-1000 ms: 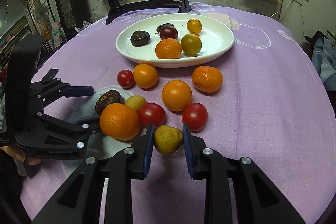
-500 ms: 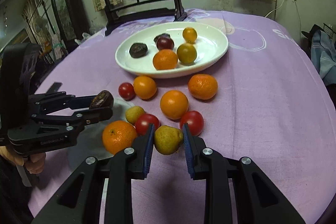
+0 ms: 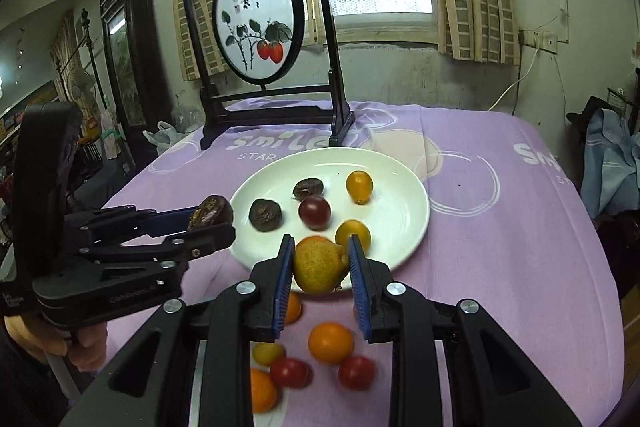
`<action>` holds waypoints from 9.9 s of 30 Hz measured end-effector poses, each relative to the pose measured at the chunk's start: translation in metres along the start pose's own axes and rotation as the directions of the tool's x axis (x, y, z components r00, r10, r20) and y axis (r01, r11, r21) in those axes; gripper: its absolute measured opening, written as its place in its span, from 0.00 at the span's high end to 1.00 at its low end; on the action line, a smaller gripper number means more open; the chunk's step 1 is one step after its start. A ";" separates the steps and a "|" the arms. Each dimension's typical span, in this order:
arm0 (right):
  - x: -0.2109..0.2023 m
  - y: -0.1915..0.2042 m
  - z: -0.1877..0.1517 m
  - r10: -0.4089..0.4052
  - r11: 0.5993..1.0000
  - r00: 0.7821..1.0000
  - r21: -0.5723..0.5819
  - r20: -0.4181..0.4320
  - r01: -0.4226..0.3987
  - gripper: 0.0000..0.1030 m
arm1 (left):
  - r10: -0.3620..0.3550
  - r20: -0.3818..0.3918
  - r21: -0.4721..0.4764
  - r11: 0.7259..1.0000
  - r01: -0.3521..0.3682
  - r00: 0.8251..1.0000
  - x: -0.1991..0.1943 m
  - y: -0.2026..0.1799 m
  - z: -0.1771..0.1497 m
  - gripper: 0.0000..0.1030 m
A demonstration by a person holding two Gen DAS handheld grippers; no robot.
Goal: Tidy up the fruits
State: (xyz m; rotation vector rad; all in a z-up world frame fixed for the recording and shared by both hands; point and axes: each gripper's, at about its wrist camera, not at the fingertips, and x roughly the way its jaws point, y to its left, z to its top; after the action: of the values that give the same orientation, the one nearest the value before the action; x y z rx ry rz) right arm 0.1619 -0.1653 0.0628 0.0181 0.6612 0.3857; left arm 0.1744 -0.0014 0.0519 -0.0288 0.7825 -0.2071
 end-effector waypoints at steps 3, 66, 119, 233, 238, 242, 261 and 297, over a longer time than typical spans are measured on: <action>0.032 -0.004 0.008 -0.012 1.000 0.999 0.022 -0.045 0.013 0.73 | -0.002 -0.040 -0.058 0.998 0.000 0.999 0.026 0.011 0.006 0.60; 0.029 -0.005 -0.092 -0.095 0.975 0.952 -0.218 -0.291 0.031 0.72 | -0.088 -0.129 -0.077 0.994 0.079 0.988 0.002 -0.002 -0.064 0.10; 0.031 0.033 0.006 -0.071 0.971 0.984 -0.236 -0.162 0.031 0.72 | 0.026 -0.053 0.034 0.999 -0.025 0.998 0.017 0.006 -0.005 0.57; -0.026 -0.021 -0.113 -0.017 0.995 0.963 -0.098 -0.271 -0.010 0.70 | -0.005 -0.263 0.058 0.998 0.021 0.965 0.035 -0.056 -0.088 0.75; -0.028 -0.011 -0.094 -0.029 0.990 0.969 -0.141 -0.245 -0.006 0.70 | -0.034 -0.205 0.053 0.998 0.045 0.978 0.008 -0.044 -0.078 0.75; -0.024 0.001 -0.061 -0.030 0.985 0.980 -0.172 -0.198 -0.005 0.70 | -0.008 -0.137 0.059 0.998 0.017 0.991 -0.010 -0.031 -0.051 0.75; 0.094 0.012 0.014 -0.044 0.991 0.984 -0.136 -0.171 0.021 0.66 | 0.068 -0.134 -0.099 0.992 -0.082 0.989 0.077 0.025 0.050 0.66; 0.025 0.018 -0.099 -0.073 0.984 0.946 -0.175 -0.315 0.018 0.43 | 0.052 -0.097 -0.081 0.995 -0.060 0.994 -0.005 0.008 -0.078 0.25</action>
State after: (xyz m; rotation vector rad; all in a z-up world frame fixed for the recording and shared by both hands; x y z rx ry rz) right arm 0.1136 -0.1497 -0.0282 -0.2268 0.9463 0.4035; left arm 0.1179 0.0110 -0.0007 -0.0763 0.8857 -0.1230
